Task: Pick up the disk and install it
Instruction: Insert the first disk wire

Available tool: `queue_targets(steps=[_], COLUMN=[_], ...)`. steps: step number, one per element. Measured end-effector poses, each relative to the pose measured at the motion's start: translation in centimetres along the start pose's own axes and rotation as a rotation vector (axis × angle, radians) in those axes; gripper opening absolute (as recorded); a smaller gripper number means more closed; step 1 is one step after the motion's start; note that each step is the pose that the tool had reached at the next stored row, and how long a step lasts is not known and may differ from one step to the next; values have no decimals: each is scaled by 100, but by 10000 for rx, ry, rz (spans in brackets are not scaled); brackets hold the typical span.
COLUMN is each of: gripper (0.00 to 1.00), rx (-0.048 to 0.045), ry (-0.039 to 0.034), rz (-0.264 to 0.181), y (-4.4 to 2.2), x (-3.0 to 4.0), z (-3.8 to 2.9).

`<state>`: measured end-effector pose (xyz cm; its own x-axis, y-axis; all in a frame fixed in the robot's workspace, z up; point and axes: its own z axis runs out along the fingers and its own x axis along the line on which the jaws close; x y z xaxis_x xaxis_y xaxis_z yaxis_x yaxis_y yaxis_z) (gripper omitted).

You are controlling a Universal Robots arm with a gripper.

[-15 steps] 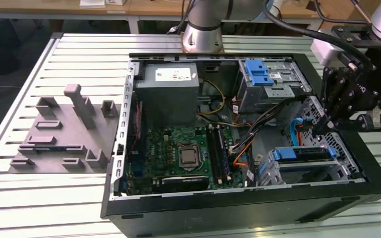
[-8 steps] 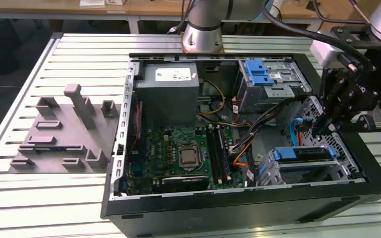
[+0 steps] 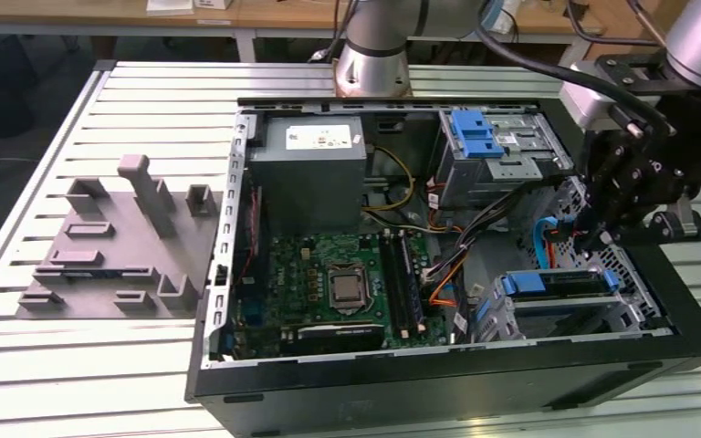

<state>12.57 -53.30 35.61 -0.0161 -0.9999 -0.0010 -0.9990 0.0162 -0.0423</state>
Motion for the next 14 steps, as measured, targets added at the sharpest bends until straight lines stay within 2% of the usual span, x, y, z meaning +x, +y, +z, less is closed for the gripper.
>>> queue_targets(steps=[5,12,13,14], gripper=[31,31,29,23], rx=[56,109,110,110], ry=[8,62,69,71], rz=[-1,-4,-4,-4], y=[8,10,10,11], x=[-72,-79,-79,-78], z=[16,58,58,58])
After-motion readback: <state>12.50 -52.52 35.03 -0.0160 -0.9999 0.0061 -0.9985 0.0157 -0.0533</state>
